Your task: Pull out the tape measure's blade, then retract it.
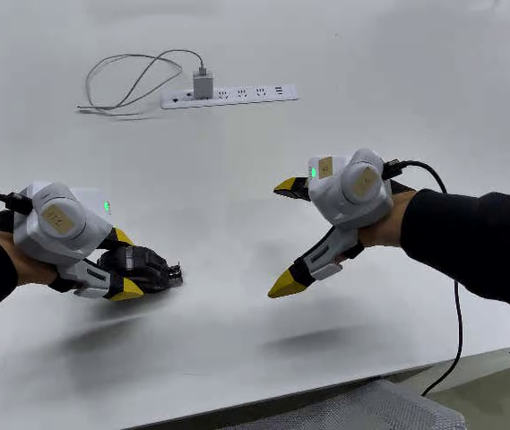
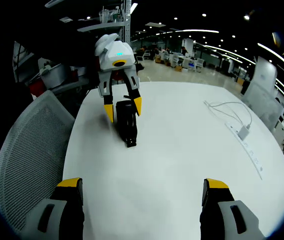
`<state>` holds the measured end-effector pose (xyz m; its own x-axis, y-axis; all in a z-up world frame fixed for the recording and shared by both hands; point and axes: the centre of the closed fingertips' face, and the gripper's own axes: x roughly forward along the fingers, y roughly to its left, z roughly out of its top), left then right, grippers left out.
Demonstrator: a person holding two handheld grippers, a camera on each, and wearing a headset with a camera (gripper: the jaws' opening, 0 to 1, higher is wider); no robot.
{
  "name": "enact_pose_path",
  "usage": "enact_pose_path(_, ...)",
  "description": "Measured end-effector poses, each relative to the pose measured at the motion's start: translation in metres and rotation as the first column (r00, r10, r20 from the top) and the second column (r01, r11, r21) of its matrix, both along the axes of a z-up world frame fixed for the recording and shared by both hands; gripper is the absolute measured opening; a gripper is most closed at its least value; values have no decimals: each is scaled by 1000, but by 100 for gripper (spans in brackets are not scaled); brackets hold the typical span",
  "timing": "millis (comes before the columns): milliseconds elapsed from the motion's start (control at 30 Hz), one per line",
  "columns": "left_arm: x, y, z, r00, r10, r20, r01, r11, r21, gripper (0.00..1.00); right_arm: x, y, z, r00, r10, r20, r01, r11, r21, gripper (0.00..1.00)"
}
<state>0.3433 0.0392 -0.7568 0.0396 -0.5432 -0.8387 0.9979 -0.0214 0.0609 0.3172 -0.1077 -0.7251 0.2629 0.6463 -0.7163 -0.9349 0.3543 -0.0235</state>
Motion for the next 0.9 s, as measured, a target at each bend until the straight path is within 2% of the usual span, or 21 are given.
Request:
enact_pose_path(33, 7, 1, 1, 999, -9, 44, 9, 1000, 9, 30, 0, 3, 0, 1000, -3, -3, 3, 1000, 6, 99)
enact_pose_path(67, -1, 0, -1, 1000, -13, -9, 13, 1000, 4, 30, 1, 5, 0, 1000, -7, -3, 7, 1000, 12, 99)
enact_pose_path(100, 0, 1, -1, 1000, -20, -11, 20, 1000, 10, 30, 2, 9, -1, 1000, -8, -2, 8, 1000, 20, 99)
enact_pose_path(267, -2, 2, -2, 998, -65, 0, 65, 997, 33, 29, 5, 22, -7, 1000, 1, -11, -1, 1000, 30, 99)
enact_pose_path(300, -1, 2, -2, 998, -62, 0, 62, 997, 35, 29, 5, 24, -8, 1000, 6, -12, -5, 1000, 29, 99)
enact_pose_path(367, 0, 2, -3, 998, -55, 2, 55, 998, 38, 29, 4, 29, -10, 1000, 24, -8, -24, 999, 22, 93)
enact_pose_path(533, 2, 3, -5, 999, -39, 9, 39, 998, 48, 29, 11, 44, -21, 999, 35, -14, -35, 999, 9, 89)
enact_pose_path(700, 3, 3, -6, 999, -27, 19, 26, 998, 51, 29, 15, 64, -22, 999, 47, -19, -47, 999, 28, 84)
enact_pose_path(900, 5, 4, -7, 1000, -27, 10, 27, 998, 53, 30, 14, 80, -26, 997, 78, -23, -77, 997, 17, 80)
